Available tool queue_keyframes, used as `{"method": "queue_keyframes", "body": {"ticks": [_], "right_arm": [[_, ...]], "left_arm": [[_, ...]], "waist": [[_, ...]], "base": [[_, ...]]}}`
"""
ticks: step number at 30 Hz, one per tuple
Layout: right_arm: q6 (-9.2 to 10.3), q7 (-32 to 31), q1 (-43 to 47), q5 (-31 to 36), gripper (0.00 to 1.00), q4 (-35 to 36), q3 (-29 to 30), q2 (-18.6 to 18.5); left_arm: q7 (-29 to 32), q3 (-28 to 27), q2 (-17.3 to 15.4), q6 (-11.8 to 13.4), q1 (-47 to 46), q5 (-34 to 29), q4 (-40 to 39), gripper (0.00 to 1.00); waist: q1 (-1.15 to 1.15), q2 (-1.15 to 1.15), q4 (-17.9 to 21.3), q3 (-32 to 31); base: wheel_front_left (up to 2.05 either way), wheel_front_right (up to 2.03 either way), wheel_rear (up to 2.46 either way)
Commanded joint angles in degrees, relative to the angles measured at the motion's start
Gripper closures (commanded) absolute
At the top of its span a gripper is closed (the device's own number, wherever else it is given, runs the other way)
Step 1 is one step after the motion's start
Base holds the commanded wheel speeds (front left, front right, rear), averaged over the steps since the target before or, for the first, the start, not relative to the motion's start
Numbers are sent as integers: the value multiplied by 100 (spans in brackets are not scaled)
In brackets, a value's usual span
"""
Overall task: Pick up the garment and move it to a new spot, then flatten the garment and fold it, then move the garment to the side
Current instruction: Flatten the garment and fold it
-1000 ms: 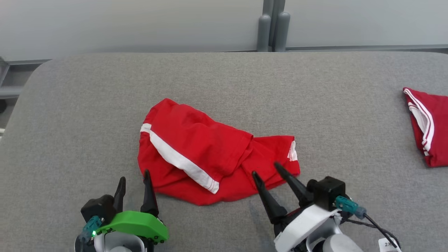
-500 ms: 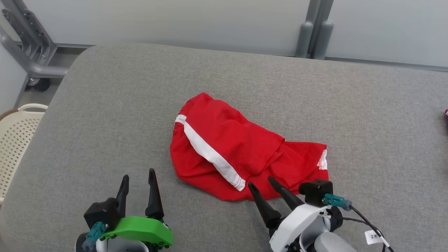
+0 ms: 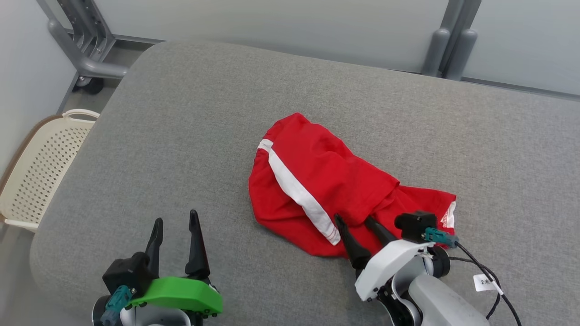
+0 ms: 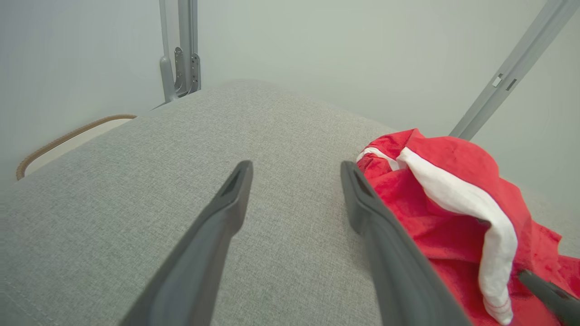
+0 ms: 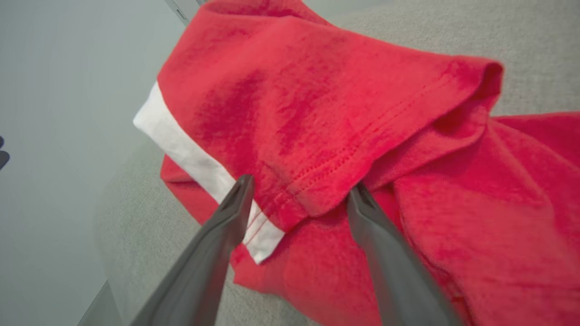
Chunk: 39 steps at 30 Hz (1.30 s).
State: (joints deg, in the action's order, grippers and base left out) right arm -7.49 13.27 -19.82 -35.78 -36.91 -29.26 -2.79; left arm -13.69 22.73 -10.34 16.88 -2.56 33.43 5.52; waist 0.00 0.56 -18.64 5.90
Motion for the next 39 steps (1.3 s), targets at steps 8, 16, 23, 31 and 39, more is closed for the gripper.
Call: {"method": "queue_keyframes", "body": {"ticks": [8, 16, 23, 31, 39], "right_arm": [[0, 177, -314, -128, 100, -103, -202, -23], [0, 123, -179, -49, 100, 383, -208, -22], [0, -584, 259, -125, 100, 1475, 326, -696], [-1, -1626, 623, 48, 100, 2386, 1167, -1417], [-1, -2177, 547, 134, 100, 2069, 1660, -1616]], "left_arm": [[-51, -101, -46, 118, 171, 29, -105, 0], [-71, -175, -81, 174, 261, 60, -175, 0], [-92, -192, -63, 172, 327, 76, -187, 0], [-100, -136, -36, 144, 218, 42, -183, 0], [-92, -105, -45, 82, 40, 22, -138, 0]], "waist": [[0, -56, 77, -14], [0, -56, 610, -92], [0, -56, 1181, -179], [0, -56, 1459, -129], [0, -56, 1319, 51]], "base": [[0, 0, 0], [0, 0, 0], [0, 0, 0], [0, 0, 0], [0, 0, 0]]}}
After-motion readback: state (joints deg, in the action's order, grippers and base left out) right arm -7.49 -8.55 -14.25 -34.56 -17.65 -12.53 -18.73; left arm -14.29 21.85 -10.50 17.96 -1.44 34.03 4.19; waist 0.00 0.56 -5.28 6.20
